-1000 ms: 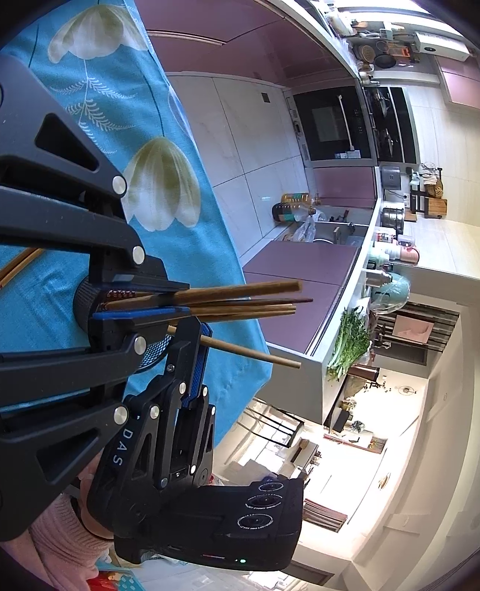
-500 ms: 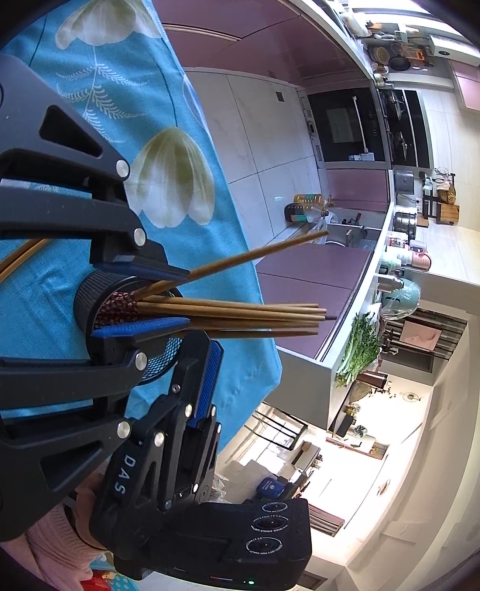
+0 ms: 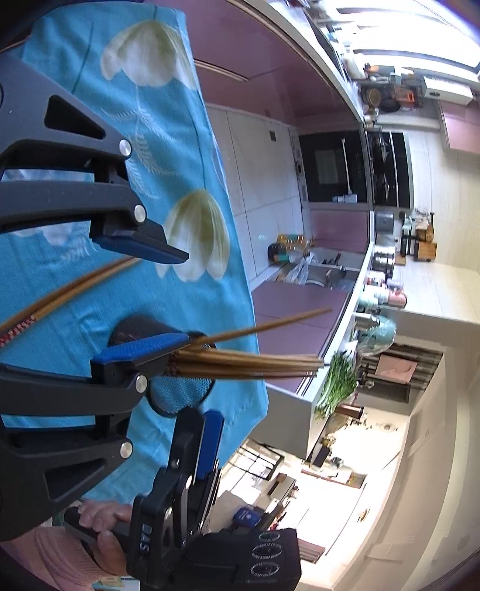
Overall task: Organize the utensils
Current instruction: 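Move the open right gripper over the two loose chopsticks on the cloth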
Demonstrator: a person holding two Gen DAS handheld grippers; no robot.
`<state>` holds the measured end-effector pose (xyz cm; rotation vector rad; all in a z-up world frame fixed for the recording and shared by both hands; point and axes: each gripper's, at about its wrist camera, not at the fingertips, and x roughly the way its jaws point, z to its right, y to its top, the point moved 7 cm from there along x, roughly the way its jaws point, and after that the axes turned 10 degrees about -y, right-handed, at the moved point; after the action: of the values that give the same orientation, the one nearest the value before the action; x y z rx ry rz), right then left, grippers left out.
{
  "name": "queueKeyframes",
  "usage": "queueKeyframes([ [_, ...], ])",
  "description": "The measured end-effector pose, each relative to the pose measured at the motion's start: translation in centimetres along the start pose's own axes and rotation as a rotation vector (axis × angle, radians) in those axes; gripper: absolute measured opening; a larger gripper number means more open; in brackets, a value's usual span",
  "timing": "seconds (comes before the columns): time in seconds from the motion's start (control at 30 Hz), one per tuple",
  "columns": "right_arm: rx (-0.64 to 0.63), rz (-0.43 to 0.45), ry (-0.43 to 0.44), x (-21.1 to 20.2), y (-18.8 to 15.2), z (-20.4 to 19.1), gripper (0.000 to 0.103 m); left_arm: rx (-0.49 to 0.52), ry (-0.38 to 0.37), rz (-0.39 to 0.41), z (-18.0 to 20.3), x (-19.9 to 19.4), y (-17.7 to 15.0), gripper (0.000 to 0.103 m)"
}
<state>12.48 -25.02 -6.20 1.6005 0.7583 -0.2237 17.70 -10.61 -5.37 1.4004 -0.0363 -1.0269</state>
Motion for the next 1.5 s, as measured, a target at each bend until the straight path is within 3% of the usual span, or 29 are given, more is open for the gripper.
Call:
queueKeyframes([
  [0.1,-0.022,-0.027,0.021,0.1,-1.4,-1.2,0.047,-0.019,0.047,0.007,-1.2,-1.5,-1.7,0.054],
  [0.27,-0.06,-0.145,0.051,2.4,-5.3,-3.3,0.047,-0.068,0.106,-0.007,-3.0,-2.7,-4.6,0.066],
  [0.47,-0.058,-0.25,0.024,5.6,-8.9,-4.3,0.047,-0.103,0.183,-0.034,-4.2,-3.0,-8.2,0.078],
  [0.77,-0.086,-0.262,-0.034,6.7,-9.8,-4.7,0.047,-0.142,0.232,-0.057,-5.0,-3.2,-10.1,0.079],
  [1.5,-0.176,-0.276,-0.119,7.2,-10.9,-5.4,0.043,-0.155,0.212,-0.083,-4.9,-2.0,-11.2,0.079],
])
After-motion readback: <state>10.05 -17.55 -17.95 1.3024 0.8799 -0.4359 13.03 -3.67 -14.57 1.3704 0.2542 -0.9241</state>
